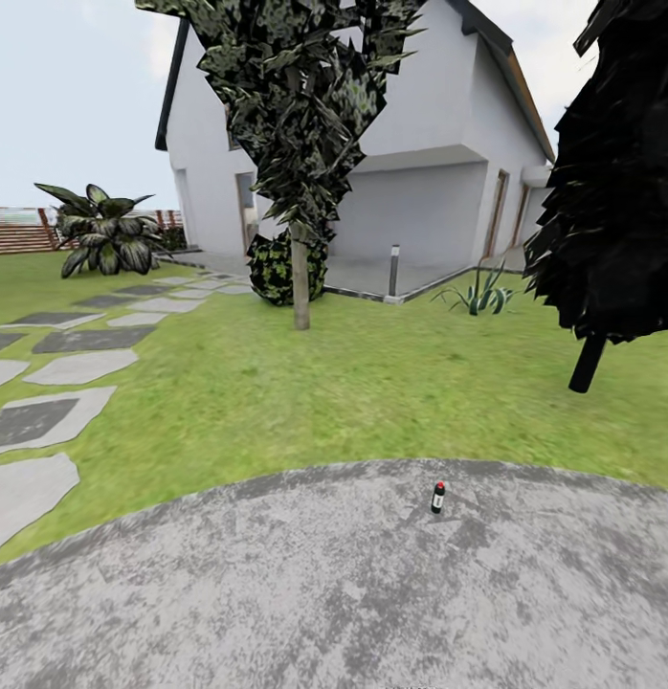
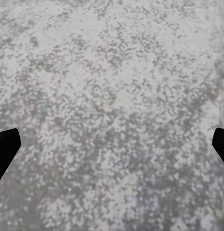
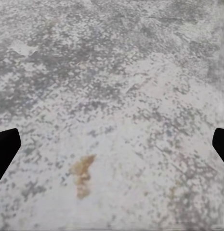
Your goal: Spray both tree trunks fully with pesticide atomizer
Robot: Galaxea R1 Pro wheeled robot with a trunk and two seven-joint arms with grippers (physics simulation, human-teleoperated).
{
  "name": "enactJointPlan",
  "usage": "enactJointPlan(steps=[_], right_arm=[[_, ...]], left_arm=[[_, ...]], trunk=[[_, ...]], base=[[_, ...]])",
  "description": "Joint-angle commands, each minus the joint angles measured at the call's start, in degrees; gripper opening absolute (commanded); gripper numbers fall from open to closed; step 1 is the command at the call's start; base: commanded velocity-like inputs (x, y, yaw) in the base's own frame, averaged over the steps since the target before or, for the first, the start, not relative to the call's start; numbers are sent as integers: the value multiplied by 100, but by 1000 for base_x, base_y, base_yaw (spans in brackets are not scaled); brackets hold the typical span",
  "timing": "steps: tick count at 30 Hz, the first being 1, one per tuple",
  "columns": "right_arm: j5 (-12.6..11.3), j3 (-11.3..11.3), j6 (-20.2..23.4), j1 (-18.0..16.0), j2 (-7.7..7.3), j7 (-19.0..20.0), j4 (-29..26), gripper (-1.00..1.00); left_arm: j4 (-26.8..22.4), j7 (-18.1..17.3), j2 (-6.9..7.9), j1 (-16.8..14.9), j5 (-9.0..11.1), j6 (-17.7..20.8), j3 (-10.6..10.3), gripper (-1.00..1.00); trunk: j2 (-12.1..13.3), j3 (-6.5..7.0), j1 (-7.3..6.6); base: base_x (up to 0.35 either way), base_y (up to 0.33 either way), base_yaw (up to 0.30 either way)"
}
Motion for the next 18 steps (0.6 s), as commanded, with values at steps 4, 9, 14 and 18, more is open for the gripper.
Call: enactJointPlan(steps=[4,9,14,18], right_arm=[[3,-2,-17,-5,0,-1,14,100],[3,-2,-17,-5,0,-5,15,100],[3,-2,-14,-5,0,-9,15,100],[3,-2,-17,-5,0,-10,16,100]], left_arm=[[3,1,-2,-2,7,-19,7,100],[4,1,-3,-2,7,-16,7,100],[3,2,-2,-2,7,-16,7,100],[3,8,-3,-2,9,-16,7,100]], trunk=[[-2,3,-1],[-2,14,-1],[-2,25,-1],[-2,34,-1]], base=[[0,0,-295],[0,0,-295],[0,0,-295],[39,-4,-296]])
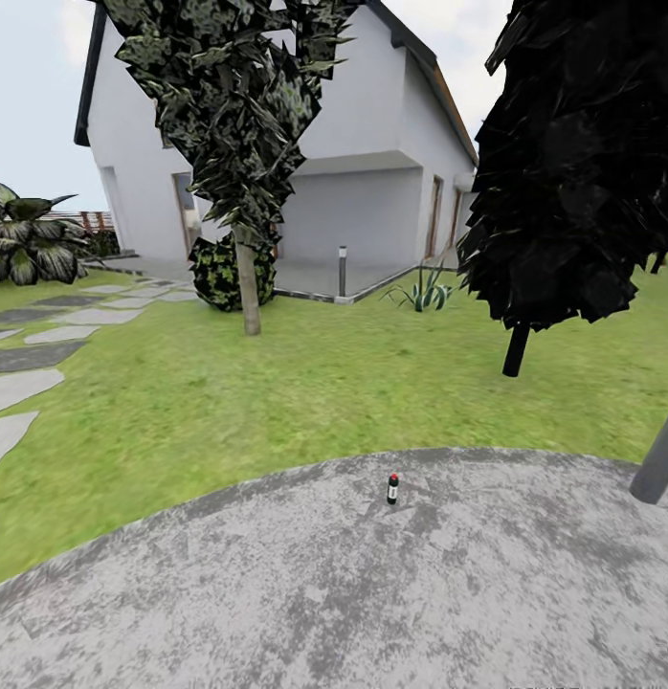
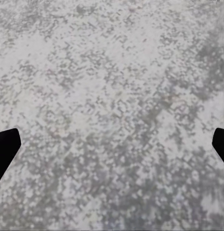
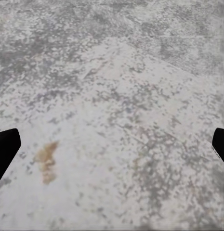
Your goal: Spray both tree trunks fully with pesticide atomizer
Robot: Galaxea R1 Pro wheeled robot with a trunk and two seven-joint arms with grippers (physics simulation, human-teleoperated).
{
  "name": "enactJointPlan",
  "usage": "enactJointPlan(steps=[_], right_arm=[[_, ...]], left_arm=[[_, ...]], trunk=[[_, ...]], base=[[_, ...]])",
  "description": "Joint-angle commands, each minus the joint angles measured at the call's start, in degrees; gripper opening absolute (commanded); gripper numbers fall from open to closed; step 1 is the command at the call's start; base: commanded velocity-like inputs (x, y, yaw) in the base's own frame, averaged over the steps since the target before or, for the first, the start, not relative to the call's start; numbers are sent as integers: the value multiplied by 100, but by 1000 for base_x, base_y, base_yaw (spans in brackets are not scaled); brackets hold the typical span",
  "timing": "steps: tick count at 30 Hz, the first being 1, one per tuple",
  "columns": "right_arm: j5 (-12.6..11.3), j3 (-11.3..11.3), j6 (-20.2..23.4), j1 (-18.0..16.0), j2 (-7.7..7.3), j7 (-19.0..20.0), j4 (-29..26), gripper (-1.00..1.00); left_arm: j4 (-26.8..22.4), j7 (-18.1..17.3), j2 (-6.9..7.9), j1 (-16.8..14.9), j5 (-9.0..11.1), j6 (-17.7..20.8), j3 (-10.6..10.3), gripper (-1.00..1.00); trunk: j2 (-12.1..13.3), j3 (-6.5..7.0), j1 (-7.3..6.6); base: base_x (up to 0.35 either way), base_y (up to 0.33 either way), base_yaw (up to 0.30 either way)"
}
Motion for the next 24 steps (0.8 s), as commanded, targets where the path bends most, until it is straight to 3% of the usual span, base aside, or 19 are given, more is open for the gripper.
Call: enactJointPlan(steps=[1,9,24], right_arm=[[3,-1,-17,-5,0,-2,6,100],[3,-1,-16,-5,0,-2,-4,100],[23,23,-22,-5,-8,18,4,100]], left_arm=[[3,2,0,-2,9,-18,6,100],[3,1,0,-2,14,-18,6,100],[3,2,2,-2,14,-18,8,100]], trunk=[[-2,-3,0],[-2,3,0],[-2,3,0]], base=[[189,-47,-296],[272,-110,-275],[286,-121,-17]])
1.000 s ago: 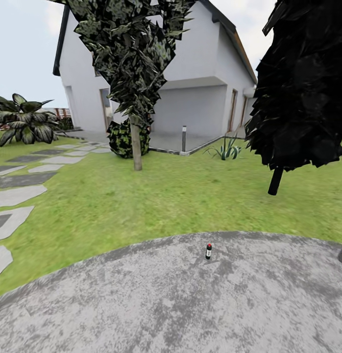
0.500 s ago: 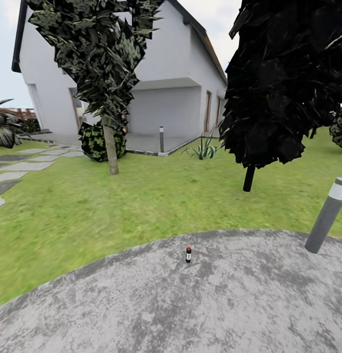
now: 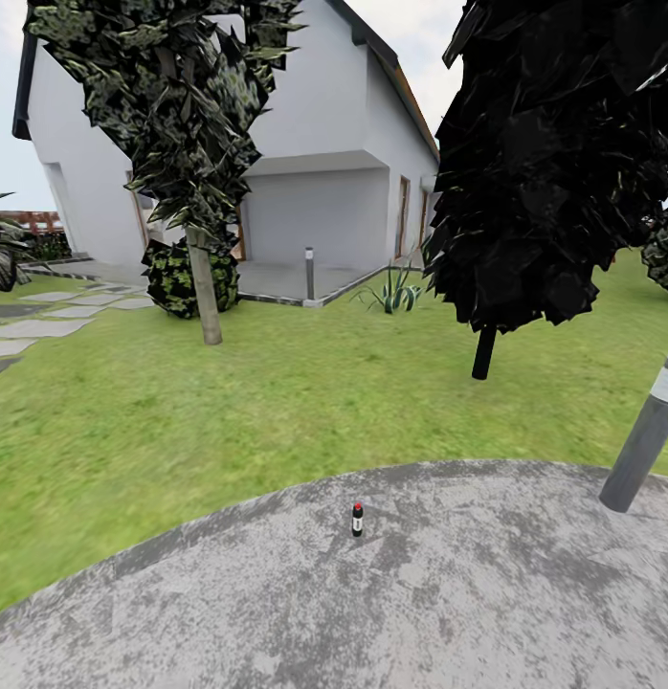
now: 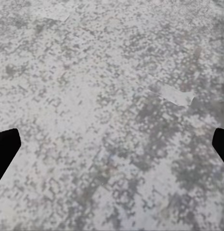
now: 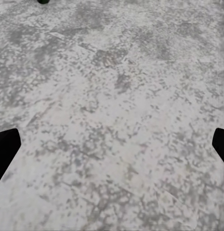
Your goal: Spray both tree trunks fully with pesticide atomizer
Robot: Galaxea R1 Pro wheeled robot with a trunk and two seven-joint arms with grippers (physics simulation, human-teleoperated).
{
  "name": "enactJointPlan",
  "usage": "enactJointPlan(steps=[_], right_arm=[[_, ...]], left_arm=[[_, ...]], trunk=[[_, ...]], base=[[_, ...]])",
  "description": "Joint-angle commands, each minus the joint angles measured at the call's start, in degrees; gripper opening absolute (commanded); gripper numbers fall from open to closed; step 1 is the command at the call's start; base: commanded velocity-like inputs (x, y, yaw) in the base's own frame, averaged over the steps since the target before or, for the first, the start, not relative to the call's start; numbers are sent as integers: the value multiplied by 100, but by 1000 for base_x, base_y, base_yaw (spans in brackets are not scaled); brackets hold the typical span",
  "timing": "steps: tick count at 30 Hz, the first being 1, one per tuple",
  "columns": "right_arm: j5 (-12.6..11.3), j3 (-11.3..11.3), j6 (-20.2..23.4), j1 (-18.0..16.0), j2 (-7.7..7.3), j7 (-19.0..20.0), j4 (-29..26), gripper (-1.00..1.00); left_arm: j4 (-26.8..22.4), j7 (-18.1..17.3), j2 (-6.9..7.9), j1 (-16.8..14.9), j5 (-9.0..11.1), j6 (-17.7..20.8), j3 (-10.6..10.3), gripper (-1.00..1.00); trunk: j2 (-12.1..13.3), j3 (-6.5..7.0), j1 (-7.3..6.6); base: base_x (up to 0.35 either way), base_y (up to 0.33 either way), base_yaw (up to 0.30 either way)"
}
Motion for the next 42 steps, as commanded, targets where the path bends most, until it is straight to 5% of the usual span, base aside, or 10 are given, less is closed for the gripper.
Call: enactJointPlan(steps=[1,42], right_arm=[[2,-2,-18,-3,-1,-4,-1,100],[-7,-15,-18,-3,4,-20,-19,100]], left_arm=[[5,2,-1,-3,8,-19,8,100],[5,2,7,-3,11,-19,12,100]], trunk=[[-2,-6,2],[-2,-6,2]], base=[[287,-121,0],[294,-131,0]])
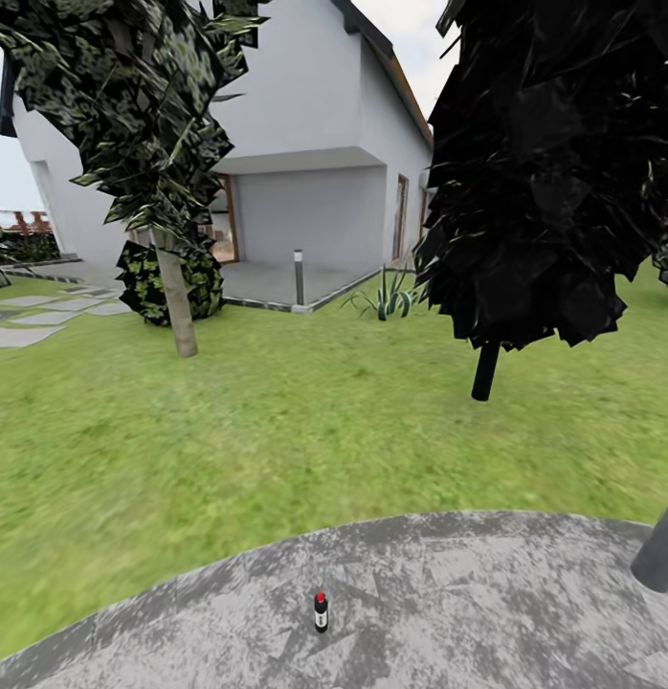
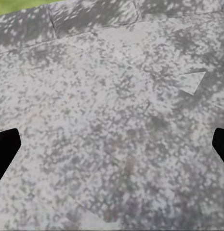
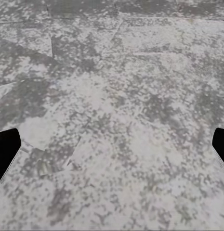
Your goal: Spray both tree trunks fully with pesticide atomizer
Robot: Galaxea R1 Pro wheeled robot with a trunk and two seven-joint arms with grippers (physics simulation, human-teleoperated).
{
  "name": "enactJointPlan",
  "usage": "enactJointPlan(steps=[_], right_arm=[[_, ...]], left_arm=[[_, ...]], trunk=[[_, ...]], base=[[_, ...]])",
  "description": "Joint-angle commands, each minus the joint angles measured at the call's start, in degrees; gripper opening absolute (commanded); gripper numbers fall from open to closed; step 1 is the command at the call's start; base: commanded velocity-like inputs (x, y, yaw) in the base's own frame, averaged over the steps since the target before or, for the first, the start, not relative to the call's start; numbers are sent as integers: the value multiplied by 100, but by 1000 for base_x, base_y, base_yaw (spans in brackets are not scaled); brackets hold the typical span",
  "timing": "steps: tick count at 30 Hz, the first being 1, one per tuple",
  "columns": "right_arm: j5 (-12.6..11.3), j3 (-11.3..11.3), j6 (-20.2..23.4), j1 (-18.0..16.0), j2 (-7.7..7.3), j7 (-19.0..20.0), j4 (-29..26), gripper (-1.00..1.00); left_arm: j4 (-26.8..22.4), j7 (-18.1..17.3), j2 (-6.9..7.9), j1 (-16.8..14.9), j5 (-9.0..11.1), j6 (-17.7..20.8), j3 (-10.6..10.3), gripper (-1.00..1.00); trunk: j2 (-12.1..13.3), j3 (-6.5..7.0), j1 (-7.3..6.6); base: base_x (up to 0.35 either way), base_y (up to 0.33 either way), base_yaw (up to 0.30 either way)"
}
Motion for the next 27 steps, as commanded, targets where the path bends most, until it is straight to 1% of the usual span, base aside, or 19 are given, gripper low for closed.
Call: enactJointPlan(steps=[1,5,15,19,27], right_arm=[[4,-1,-17,-3,-1,-2,4,100],[3,-8,-17,-3,-3,-2,4,100],[-4,-8,-17,-3,4,-2,-10,100],[-4,-15,-17,-3,4,-2,-6,100],[-5,-18,-17,-3,4,-2,-4,100]], left_arm=[[5,2,-1,-4,9,-19,5,100],[5,2,-2,-4,6,-23,1,100],[5,2,-1,-4,9,-22,5,100],[5,2,-1,-4,14,-20,6,100],[5,2,-1,-4,22,-19,6,100]], trunk=[[-2,-6,2],[-2,-6,2],[-2,-6,2],[-2,8,2],[-2,49,2]], base=[[315,-1,0],[176,0,0],[12,9,0],[0,228,-149],[0,300,-247]])
